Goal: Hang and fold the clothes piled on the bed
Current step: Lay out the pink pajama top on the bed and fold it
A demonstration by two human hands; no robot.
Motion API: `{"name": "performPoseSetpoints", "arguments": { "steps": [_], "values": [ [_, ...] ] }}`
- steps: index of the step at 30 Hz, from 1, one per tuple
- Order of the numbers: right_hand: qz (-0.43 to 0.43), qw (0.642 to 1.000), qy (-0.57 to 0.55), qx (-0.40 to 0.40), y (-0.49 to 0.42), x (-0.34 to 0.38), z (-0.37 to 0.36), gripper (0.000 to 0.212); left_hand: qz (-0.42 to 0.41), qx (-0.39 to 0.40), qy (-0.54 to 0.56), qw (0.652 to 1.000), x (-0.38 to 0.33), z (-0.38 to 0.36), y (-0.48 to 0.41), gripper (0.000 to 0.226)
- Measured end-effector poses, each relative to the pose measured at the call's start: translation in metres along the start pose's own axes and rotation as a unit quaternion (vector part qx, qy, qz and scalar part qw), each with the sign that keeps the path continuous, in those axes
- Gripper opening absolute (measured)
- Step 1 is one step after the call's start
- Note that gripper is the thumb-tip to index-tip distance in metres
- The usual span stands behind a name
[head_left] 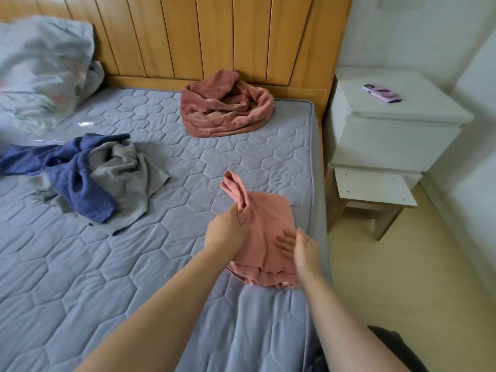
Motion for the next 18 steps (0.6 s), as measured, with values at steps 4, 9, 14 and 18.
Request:
{"name": "performPoseSetpoints", "arguments": {
  "steps": [4,9,14,18],
  "values": [
    [-0.053,0.997,0.008,0.053,-0.002,-0.014,0.007,0.046,-0.003,0.021,-0.061,0.998,-0.016,-0.001,-0.006,0.037],
    [-0.057,0.991,-0.033,0.115,-0.006,0.001,-0.026,0.04,-0.009,0.077,-0.051,0.996,-0.024,-0.023,-0.008,0.035],
    [-0.072,0.99,-0.12,0.016,-0.011,-0.023,0.012,0.034,-0.017,0.062,0.056,0.996,-0.043,-0.037,-0.004,0.034],
    [-0.044,0.99,-0.105,-0.078,-0.015,-0.011,0.037,0.043,-0.019,0.125,0.111,0.986,-0.054,-0.043,-0.008,0.036]
  ]
}}
Point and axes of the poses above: each hand's wrist, its own y-axis away from the middle knuckle, its own z-axis out of the back of the hand, x = y × z, the point moved 7 cm from there along -y, towards the middle knuckle, and after that the axes turned 12 degrees about -z, right-handed, at the moved point
